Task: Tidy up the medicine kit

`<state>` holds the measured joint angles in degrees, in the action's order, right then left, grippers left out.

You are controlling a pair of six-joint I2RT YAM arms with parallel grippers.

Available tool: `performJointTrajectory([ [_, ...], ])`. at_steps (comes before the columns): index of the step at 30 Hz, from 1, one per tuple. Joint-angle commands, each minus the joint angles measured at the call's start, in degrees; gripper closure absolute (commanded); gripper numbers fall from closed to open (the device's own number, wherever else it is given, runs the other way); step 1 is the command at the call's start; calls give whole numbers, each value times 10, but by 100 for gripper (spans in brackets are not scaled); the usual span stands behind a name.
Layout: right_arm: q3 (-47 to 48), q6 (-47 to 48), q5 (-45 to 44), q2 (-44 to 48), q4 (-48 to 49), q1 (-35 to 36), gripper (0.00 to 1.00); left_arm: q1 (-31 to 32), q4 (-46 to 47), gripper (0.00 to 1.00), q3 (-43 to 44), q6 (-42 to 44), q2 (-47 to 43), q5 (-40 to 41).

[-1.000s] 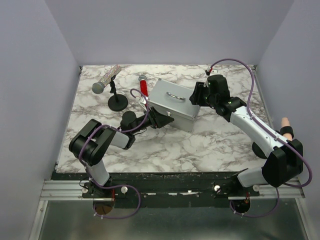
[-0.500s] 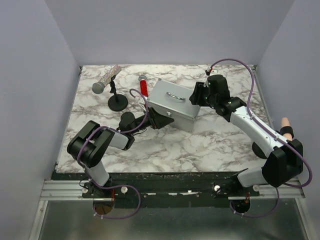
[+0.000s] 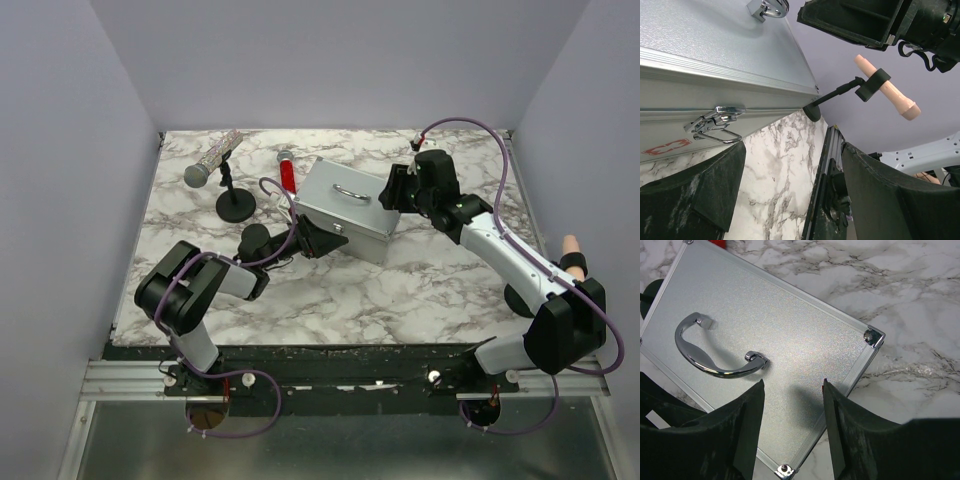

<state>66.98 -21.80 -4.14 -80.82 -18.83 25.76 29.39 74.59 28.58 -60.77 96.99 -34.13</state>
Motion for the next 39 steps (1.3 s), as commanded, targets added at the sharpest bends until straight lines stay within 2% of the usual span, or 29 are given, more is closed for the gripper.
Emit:
performJointTrajectory([
  [1, -12, 6, 1, 4, 14, -1, 41, 4, 222, 16, 13, 4, 12, 7],
  [39, -21, 9, -1, 8, 20, -1, 41, 2, 190, 16, 52, 24, 29, 40],
])
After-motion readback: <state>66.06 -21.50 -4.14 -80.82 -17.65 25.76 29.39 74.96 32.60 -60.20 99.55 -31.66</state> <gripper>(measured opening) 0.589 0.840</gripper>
